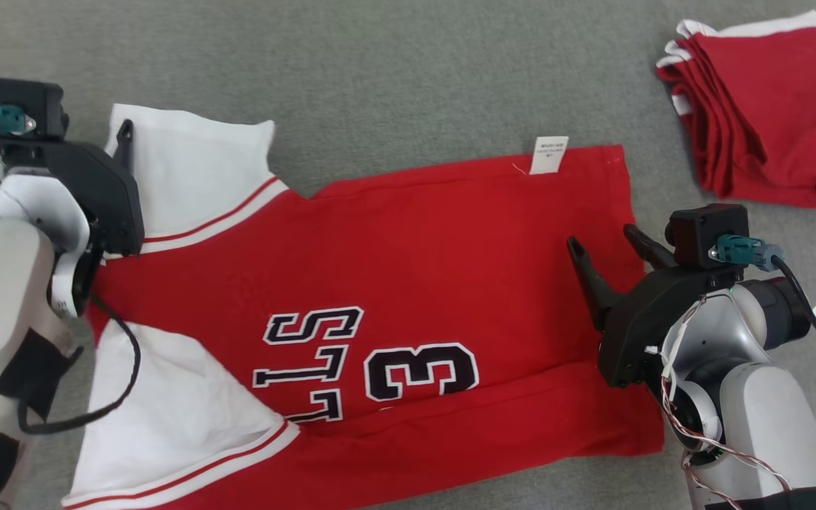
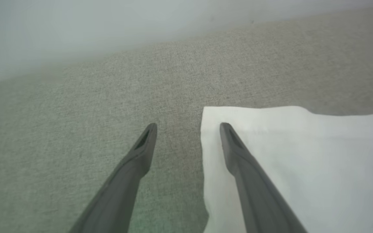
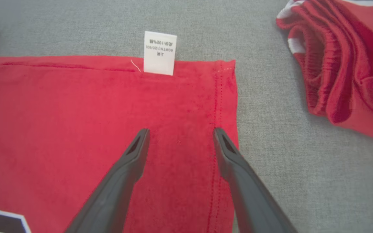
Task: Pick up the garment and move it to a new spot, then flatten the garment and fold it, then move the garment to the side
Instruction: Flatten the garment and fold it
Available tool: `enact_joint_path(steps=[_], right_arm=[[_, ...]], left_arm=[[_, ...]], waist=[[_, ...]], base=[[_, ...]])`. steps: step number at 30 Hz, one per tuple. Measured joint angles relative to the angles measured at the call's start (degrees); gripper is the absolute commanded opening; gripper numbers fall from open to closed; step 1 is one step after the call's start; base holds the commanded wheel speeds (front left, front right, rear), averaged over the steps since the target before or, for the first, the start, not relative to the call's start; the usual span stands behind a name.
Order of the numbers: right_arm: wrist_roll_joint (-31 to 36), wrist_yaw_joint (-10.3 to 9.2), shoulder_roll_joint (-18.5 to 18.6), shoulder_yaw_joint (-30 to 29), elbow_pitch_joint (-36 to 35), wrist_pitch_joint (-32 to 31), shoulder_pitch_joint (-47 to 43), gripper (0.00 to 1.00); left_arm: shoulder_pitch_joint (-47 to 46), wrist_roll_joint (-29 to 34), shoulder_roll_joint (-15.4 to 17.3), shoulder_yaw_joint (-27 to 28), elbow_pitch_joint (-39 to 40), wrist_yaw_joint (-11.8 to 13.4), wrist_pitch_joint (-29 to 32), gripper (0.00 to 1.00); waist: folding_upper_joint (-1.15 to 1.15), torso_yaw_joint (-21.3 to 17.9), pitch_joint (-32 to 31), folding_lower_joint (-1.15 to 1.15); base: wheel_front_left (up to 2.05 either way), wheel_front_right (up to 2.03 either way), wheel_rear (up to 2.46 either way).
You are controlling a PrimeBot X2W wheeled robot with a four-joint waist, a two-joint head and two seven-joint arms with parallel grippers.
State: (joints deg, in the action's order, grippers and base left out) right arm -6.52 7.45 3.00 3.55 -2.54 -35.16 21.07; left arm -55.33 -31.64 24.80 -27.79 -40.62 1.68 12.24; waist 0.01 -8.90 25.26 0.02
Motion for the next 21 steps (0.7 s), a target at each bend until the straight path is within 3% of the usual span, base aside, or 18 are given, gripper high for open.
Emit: enact_joint_path(steps=[8, 21], right_arm=[[-0.4, 0.0, 0.0, 0.1, 0.6, 0.8, 0.0, 1.0], [-0.4, 0.0, 0.0, -0.2, 1.2, 1.0, 0.0, 1.0]], left_arm=[[-5.0, 0.8, 0.1, -1.5, -5.3, -1.3, 2.3, 1.0], [-8.8, 0.2, 0.2, -2.0, -8.2, 0.2, 8.9, 1.0]], waist=[[0.0, -2.8, 2.7, -0.01], [-0.01, -2.5, 1.8, -0.01]], base=[[0.0, 0.0, 0.0], [0.0, 0.0, 0.0]])
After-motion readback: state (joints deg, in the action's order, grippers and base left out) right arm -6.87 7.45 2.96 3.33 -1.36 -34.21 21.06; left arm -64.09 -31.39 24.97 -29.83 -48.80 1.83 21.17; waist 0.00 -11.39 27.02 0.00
